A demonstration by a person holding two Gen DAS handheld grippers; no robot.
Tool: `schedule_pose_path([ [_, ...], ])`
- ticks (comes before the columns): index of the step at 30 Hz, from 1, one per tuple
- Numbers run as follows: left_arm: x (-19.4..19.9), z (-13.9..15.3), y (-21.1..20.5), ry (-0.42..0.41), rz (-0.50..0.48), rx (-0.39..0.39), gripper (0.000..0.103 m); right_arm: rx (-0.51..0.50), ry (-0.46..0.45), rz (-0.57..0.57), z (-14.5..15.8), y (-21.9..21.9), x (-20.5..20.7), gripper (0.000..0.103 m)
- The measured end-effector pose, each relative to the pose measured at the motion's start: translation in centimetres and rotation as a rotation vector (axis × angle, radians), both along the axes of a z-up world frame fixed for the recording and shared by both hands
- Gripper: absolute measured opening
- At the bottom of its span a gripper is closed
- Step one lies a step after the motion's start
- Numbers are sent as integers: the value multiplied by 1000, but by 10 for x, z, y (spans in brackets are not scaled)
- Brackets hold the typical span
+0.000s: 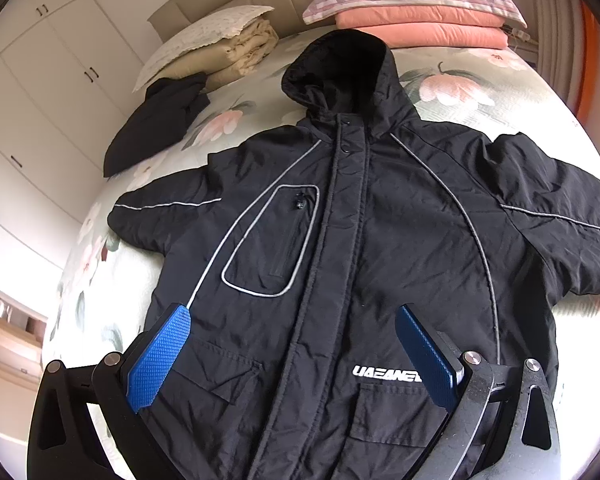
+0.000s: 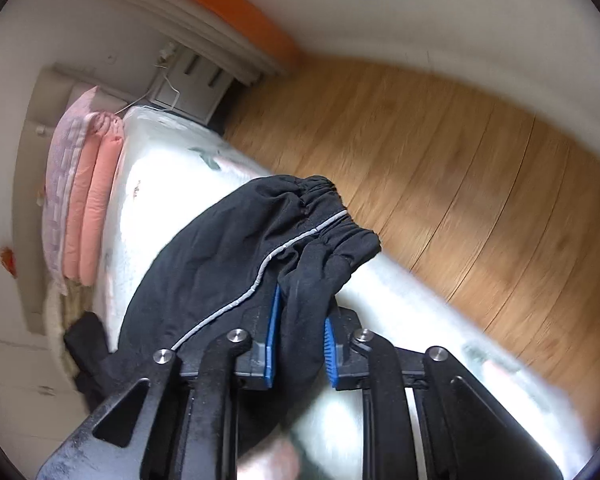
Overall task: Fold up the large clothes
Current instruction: 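Grasp the black jacket's sleeve cuff with the right gripper, then lift the sleeve with the right gripper and fold it across the jacket body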
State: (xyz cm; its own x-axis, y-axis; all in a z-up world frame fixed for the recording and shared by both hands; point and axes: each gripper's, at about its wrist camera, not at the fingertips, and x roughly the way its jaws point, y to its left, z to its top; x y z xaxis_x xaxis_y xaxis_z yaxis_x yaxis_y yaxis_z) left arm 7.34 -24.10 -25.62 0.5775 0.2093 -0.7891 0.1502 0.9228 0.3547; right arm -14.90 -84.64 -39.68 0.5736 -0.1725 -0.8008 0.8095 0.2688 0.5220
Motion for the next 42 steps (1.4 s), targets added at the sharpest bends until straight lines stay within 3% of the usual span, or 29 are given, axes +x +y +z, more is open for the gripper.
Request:
schedule_pose_path([
  [7, 16, 11, 47, -15, 10, -44, 102, -324, 93, 73, 125, 79, 47, 17],
  [13, 43, 26, 111, -13, -15, -131, 102, -507, 96, 185, 217, 198, 126, 17],
  [19, 80, 51, 192, -33, -38, -168, 102, -622, 122, 290, 262, 338, 216, 17],
  [28, 132, 63, 295, -54, -51, -178, 102, -721, 164, 506, 251, 548, 341, 17],
  [34, 158, 49, 346, -51, -32, -196, 102, -740, 193, 643, 212, 660, 411, 17],
  [42, 176, 21, 385, -22, 1, -217, 102, -772, 238, 771, 156, 770, 467, 17],
])
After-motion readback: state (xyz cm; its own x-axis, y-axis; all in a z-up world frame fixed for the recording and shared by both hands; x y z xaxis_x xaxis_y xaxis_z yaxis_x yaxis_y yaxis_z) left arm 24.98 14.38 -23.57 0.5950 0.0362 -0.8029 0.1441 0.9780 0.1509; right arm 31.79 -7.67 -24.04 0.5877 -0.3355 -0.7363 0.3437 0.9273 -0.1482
